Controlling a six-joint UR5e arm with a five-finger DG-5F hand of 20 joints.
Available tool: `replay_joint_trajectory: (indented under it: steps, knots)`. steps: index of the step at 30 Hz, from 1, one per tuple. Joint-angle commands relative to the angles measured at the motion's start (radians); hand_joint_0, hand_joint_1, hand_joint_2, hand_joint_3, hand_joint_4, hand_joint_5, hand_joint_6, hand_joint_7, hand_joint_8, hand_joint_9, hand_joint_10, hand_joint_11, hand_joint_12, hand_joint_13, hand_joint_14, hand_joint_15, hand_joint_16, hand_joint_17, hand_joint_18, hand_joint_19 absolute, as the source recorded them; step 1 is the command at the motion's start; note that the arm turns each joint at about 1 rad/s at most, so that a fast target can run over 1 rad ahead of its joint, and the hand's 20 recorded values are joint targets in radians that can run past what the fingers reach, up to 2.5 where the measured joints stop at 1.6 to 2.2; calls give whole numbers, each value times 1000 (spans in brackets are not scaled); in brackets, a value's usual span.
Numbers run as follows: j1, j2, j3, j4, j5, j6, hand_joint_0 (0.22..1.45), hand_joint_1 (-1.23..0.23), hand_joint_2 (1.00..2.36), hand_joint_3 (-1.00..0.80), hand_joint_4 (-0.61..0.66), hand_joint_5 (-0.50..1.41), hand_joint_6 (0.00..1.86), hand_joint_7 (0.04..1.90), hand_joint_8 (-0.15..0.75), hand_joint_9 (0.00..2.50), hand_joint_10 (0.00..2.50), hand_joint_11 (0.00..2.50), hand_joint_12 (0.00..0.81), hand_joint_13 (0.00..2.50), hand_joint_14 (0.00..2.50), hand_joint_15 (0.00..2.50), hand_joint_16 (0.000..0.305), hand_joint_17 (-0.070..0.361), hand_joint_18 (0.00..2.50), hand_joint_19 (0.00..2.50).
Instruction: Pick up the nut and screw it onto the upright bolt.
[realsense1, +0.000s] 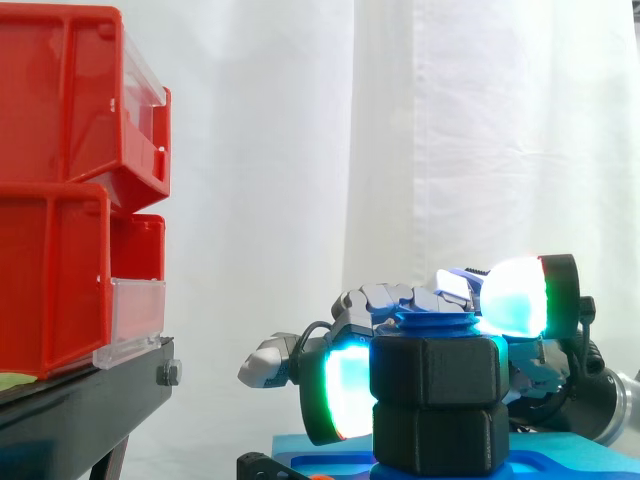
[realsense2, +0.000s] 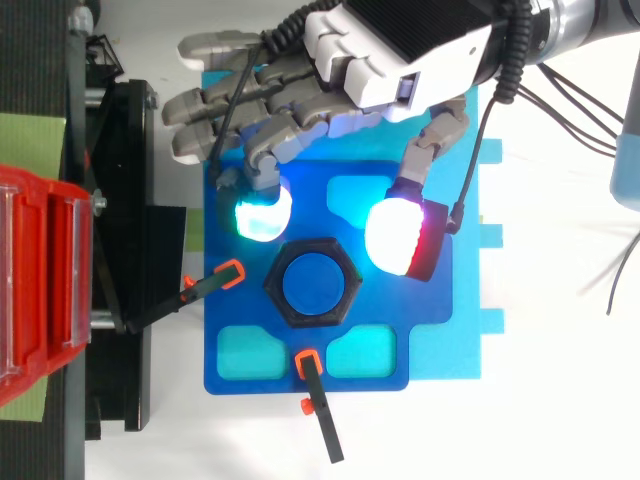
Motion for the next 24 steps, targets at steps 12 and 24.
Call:
replay_joint_trajectory:
  steps: [12, 24]
  knots:
    - [-9, 2, 13, 1, -16, 2, 428, -221, 1000, -500, 250, -182, 503, 925, 253, 371, 0, 0, 345, 237, 0, 0, 55, 123, 0, 0]
    - [-7, 5, 35, -7, -45, 2, 409, -202, 1000, -500, 206, -211, 502, 745, 246, 321, 0, 0, 359, 192, 0, 0, 59, 132, 0, 0]
